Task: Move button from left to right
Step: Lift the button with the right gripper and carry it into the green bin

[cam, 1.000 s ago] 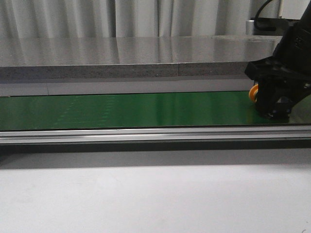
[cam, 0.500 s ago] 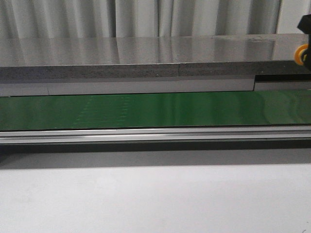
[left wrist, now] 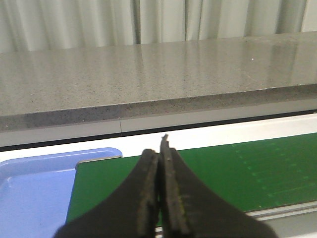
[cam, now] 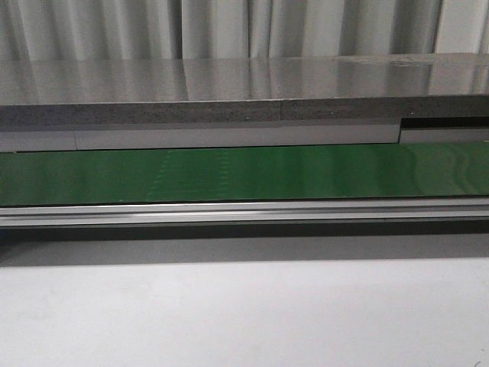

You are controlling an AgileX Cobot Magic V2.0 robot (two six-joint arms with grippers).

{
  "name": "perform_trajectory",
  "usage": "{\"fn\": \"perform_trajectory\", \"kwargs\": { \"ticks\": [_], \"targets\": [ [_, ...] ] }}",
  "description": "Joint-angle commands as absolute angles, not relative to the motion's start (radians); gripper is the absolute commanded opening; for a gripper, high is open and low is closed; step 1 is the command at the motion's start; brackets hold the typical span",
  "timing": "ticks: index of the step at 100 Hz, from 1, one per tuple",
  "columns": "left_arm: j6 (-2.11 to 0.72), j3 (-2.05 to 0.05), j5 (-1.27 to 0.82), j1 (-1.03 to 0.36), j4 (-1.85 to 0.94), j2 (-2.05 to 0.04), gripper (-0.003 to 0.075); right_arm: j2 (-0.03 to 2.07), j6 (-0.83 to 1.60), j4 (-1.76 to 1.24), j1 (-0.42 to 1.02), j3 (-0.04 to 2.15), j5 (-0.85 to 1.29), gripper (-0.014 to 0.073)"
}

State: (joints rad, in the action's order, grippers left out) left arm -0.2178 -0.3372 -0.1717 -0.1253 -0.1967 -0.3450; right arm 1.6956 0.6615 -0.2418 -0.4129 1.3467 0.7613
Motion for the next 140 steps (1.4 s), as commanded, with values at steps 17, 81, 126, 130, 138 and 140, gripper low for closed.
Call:
{"fn": "perform_trajectory", "kwargs": {
  "ticks": [17, 81, 126, 130, 138, 140],
  "targets": [
    [-0.216, -0.366, -0.100, -0.133, -0.204, -0.353, -0.0020, 1.749, 0.784, -0.316, -0.479, 1.378, 0.699, 0.0236],
    [-0.216, -0.366, -0.100, -0.133, -0.204, -0.353, -0.0020, 1.893, 0.801, -0.332, -0.518, 1.379, 0.661, 0.0236],
    [-0.216, -0.366, -0.100, -0.133, -0.204, -0.353, -0.0020, 1.910, 0.801, -0.366, -0.518, 1.379, 0.655, 0.0339],
    [-0.216, -0.366, -0.100, -0.133, -0.204, -0.353, -0.0020, 1.910, 0.801, -0.367, -0.518, 1.379, 0.651, 0.0381],
    [-0.216, -0.366, -0.100, -0.133, -0.204, -0.353, -0.0020, 1.910, 0.801, -0.367, -0.518, 1.379, 0.648, 0.0440],
    [-0.216, -0.366, -0.100, -0.133, -0.204, -0.353, -0.0020, 1.910, 0.801, -0.367, -0.518, 1.379, 0.648, 0.0452]
  ]
}}
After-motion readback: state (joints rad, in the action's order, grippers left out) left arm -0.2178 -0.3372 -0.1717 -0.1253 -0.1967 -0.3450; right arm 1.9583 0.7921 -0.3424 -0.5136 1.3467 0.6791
